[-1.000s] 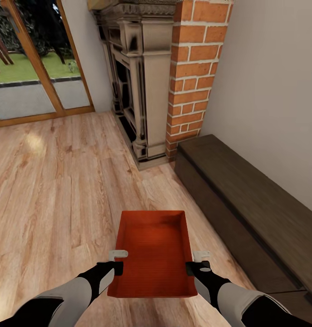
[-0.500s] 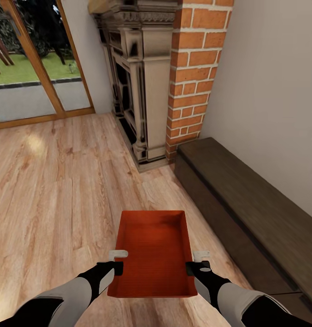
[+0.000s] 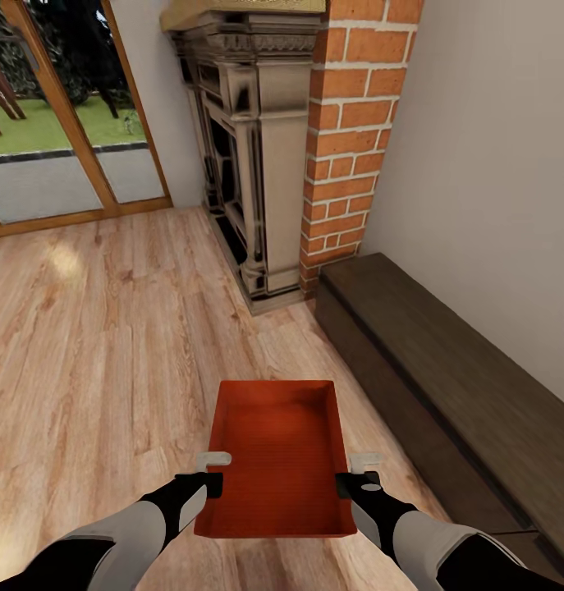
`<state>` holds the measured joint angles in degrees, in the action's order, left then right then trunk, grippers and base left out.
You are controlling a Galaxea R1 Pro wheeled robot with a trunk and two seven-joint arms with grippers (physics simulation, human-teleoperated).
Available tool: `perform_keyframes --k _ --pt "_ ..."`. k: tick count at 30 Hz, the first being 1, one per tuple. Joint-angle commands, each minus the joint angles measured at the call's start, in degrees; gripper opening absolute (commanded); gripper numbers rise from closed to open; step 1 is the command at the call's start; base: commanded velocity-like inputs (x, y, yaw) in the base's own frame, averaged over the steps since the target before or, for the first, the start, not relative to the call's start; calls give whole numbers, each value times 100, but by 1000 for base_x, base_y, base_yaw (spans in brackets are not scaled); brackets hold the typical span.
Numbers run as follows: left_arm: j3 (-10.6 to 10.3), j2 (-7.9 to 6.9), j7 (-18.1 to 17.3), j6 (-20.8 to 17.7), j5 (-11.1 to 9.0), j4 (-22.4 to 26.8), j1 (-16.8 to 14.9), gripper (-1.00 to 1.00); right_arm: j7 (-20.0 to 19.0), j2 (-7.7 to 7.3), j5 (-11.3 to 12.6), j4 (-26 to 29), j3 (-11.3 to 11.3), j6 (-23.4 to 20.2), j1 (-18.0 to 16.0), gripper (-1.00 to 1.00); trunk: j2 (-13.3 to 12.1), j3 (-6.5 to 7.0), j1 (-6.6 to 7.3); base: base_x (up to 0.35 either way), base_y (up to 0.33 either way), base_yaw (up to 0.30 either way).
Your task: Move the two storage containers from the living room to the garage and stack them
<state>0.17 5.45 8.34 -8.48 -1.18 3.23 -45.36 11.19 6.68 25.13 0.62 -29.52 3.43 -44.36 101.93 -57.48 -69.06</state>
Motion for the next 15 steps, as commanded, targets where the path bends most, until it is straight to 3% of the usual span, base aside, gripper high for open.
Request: perform_keyframes --k 1,15 --pt "-70 0 54 -39 22 11 1 -100 34 0 71 -9 -28 27 -3 -100 -40 15 23 0 0 0" --pt "-70 0 56 -39 22 11 1 -100 35 0 71 -9 -27 33 -3 -100 -602 266 331 0 0 0"
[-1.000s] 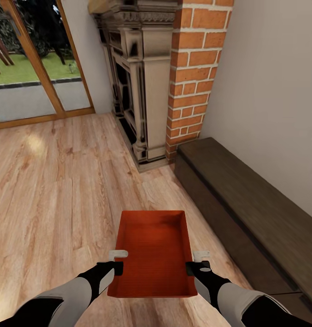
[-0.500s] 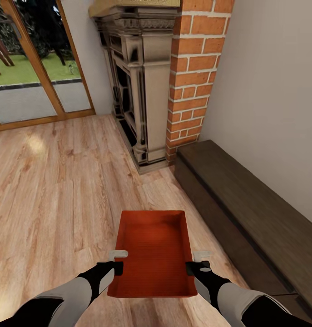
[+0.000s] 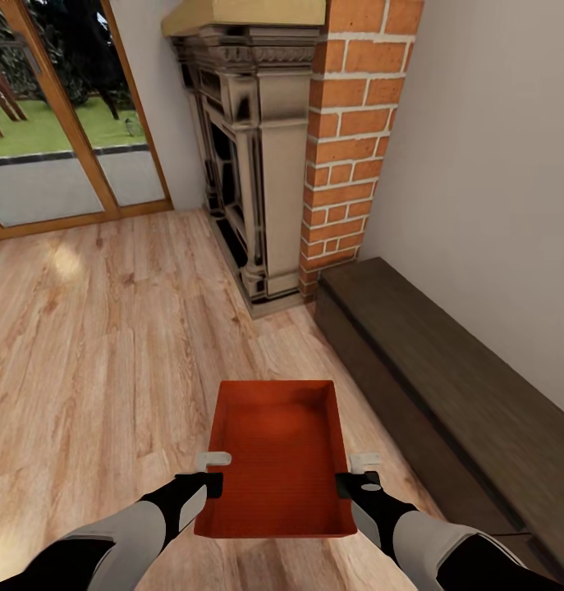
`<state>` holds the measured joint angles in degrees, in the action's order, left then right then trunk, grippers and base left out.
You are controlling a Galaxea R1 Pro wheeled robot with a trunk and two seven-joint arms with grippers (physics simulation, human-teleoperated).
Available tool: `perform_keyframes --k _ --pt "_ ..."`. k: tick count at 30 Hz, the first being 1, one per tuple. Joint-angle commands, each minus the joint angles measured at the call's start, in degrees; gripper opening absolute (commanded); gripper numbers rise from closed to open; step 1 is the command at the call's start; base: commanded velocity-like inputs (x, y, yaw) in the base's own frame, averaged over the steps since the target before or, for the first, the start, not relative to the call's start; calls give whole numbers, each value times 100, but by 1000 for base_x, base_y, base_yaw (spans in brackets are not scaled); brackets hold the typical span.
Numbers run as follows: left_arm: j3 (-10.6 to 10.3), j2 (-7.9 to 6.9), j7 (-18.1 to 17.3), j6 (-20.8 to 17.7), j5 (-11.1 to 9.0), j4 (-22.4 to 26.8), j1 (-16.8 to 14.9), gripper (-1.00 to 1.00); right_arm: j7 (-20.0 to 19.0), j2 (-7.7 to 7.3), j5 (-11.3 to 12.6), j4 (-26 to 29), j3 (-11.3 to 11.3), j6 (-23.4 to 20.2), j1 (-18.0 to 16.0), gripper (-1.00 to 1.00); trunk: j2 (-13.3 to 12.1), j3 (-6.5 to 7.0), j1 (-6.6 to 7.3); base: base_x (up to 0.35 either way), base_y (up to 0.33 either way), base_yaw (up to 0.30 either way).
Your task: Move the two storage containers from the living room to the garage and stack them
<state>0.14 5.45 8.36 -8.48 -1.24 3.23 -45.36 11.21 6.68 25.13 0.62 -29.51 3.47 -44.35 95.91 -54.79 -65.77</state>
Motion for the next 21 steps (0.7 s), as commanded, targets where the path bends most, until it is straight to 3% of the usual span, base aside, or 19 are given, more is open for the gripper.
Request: perform_keyframes --k 1,21 --pt "-66 0 55 -40 27 11 1 -100 32 0 71 -9 -28 29 -5 -100 -40 15 23 0 0 0" --pt "-66 0 52 -40 27 11 1 -100 33 0 71 -9 -28 31 -7 -100 -842 374 462 0 0 0"
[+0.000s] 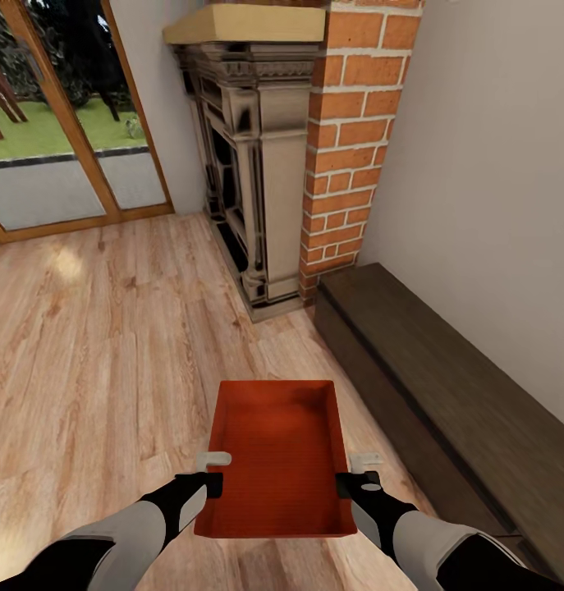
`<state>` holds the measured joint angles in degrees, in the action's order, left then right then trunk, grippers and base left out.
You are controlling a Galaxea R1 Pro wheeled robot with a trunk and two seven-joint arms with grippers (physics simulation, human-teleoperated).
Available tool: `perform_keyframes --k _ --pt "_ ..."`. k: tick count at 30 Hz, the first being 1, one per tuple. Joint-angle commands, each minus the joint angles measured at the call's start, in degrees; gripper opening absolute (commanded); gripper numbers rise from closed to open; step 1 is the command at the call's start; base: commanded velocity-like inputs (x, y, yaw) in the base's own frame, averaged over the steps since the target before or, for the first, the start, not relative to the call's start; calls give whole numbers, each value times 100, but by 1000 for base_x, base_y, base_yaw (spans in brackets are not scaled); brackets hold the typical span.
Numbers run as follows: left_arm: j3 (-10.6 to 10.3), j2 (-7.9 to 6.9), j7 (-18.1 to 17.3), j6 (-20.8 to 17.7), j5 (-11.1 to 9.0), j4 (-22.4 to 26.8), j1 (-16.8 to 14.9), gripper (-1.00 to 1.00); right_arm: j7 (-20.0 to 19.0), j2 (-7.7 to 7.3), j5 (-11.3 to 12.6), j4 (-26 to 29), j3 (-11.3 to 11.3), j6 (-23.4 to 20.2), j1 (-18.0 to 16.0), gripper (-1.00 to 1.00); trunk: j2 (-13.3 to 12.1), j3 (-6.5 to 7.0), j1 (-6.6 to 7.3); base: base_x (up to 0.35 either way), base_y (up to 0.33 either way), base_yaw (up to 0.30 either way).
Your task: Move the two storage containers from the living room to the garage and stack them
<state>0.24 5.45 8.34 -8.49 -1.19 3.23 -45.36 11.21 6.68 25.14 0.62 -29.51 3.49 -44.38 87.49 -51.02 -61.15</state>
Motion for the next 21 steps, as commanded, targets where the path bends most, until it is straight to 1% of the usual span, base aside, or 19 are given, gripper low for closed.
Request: perform_keyframes --k 1,8,16,21 --pt "-76 0 54 -39 23 11 1 -100 32 0 70 -9 -28 29 -6 -100 -40 15 23 0 0 0" --pt "-76 2 58 -39 23 11 1 -100 39 7 58 -9 -43 11 -5 -100 -321 141 177 0 0 0" --pt "-77 2 62 -38 31 11 1 -100 104 44 60 -9 -17 17 -7 -100 -321 141 177 0 0 -1" --pt "-77 0 62 -38 31 11 1 -100 212 61 61 -8 -4 42 -8 -100 -321 171 177 0 0 -49"
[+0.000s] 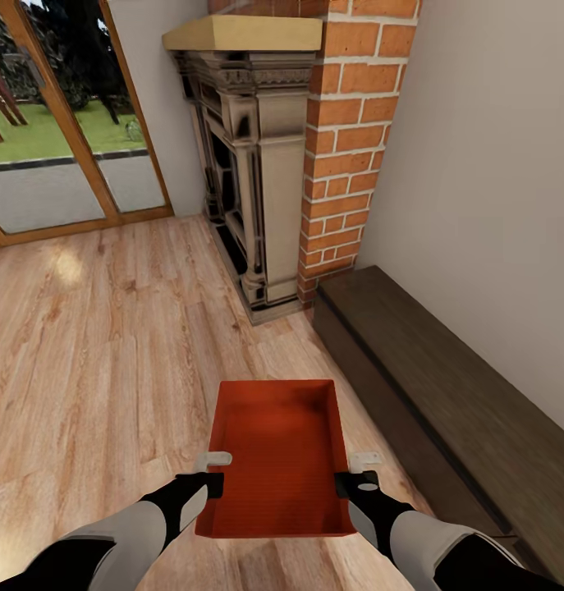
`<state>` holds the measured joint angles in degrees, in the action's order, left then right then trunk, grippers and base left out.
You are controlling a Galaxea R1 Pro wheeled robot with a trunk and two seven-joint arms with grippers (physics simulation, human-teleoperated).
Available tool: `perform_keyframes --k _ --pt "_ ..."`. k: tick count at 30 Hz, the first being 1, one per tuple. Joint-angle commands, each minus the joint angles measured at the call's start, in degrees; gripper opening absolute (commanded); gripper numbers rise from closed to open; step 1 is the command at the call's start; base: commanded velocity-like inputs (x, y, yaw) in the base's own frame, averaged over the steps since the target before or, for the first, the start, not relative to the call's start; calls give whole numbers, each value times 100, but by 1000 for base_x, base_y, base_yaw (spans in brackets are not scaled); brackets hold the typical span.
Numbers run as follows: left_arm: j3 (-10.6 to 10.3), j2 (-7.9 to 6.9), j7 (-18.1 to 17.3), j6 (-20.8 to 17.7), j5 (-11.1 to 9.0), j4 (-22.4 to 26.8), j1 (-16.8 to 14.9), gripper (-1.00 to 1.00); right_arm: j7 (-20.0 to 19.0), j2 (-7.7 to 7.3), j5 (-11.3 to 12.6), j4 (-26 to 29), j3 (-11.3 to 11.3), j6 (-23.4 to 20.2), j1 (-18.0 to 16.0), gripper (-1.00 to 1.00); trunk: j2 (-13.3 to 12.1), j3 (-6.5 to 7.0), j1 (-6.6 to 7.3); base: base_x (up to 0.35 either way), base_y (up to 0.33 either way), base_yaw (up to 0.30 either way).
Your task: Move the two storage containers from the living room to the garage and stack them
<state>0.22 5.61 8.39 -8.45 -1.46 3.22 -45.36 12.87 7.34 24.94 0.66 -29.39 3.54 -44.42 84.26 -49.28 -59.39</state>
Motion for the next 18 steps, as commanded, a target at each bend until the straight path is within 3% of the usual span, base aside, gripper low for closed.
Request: perform_keyframes --k 1,18 --pt "-75 -16 58 -42 59 12 1 -100 53 -6 81 -13 -13 39 -3 -100 2 5 0 0 0 -27" --pt "-75 -16 50 -43 59 12 1 -100 66 -14 84 -4 -14 31 -3 -100 2 95 0 0 0 -2"
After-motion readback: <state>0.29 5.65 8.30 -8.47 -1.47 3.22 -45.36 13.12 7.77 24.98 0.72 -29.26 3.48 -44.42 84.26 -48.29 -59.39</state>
